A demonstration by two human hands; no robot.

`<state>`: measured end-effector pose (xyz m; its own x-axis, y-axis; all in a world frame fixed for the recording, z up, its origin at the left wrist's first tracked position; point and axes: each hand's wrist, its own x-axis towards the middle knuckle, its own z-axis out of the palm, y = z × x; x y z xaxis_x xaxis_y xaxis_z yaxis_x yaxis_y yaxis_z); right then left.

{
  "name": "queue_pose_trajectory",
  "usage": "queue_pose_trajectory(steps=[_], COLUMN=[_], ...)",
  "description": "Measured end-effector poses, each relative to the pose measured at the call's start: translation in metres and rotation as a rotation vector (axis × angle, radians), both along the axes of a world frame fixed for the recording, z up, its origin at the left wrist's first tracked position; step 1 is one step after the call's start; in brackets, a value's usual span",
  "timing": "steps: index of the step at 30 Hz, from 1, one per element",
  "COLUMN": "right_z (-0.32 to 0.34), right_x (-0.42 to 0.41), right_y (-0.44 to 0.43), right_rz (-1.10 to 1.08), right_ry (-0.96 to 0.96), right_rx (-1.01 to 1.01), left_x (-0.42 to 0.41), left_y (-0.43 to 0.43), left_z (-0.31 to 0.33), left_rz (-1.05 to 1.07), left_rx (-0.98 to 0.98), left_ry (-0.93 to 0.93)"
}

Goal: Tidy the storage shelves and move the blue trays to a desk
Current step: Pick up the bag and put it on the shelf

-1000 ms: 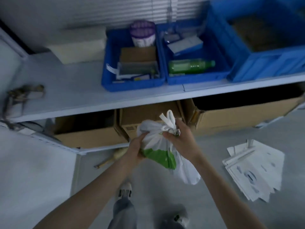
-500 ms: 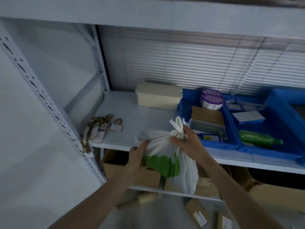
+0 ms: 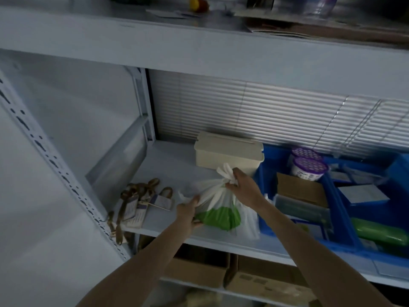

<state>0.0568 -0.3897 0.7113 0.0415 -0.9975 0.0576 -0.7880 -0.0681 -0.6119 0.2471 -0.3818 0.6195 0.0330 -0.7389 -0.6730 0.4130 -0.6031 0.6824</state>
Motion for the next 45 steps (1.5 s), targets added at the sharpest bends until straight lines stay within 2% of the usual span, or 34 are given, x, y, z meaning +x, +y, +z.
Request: queue_pose_trajectory(steps=[4, 6, 7, 10, 12, 14, 16, 17, 20, 25, 27, 29, 31, 33, 35, 45], right_z=[-0.033, -0.046, -0.053, -0.079, -0.096, -0.114, -0.126, -0.13, -0.13, -0.129, -0.127, -0.127, -0.133, -0.144, -0.152, -0.149], right_x=[-0.01, -0.013, -0.017, -0.031, -0.032, -0.028, -0.024, -0.022, -0.019, -0.03, -0.032, -0.03, -0.025, -0.024, -0.029, -0.039], right_y=[-0.023, -0.026, -0.027, -0.008, 0.023, 0.051, 0.059, 0.053, 0.02, -0.027, -0.037, -0.03, -0.007, 0.016, 0.023, -0.028], right_rz=[0.113, 0.15, 0.163, 0.124, 0.049, 0.045, 0.065, 0.054, 0.021, -0.019, -0.064, -0.131, -0.154, -0.083, -0.013, -0.075], right_ry=[0.439, 0.485, 0.496, 0.543, 0.476, 0.484, 0.56, 0.579, 0.573, 0.495, 0.498, 0.547, 0.543, 0.488, 0.451, 0.511], right_rx=[-0.22, -0.225, -0.187, 0.003, 0.114, 0.202, 0.267, 0.29, 0.346, 0.357, 0.355, 0.245, 0.117, 0.113, 0.196, 0.279], left_x=[-0.007, -0.008, -0.011, -0.01, 0.002, 0.018, 0.029, 0.03, 0.025, 0.001, -0.007, -0.011, -0.011, -0.005, 0.001, -0.025], left_y=[-0.048, -0.059, -0.055, -0.028, -0.01, 0.003, 0.0, -0.006, -0.027, -0.065, -0.076, -0.074, -0.06, -0.046, -0.048, -0.1], left_z=[-0.066, -0.078, -0.063, -0.025, -0.026, -0.034, -0.054, -0.059, -0.068, -0.057, -0.054, -0.057, -0.066, -0.078, -0.087, -0.083], left_rz=[-0.063, -0.083, -0.083, -0.178, -0.359, -0.603, -0.878, -1.009, -1.201, -1.169, -1.08, -0.953, -0.884, -0.966, -1.052, -1.045], left_rx=[0.068, 0.092, 0.083, -0.073, -0.239, -0.573, -0.919, -0.95, -0.769, -0.677, -0.677, -0.702, -0.815, -0.937, -0.99, -0.875], left_ry=[-0.054, -0.056, -0.091, -0.421, -0.679, -1.104, -1.35, -1.368, -1.371, -1.459, -1.551, -1.617, -1.617, -1.633, -1.658, -1.703])
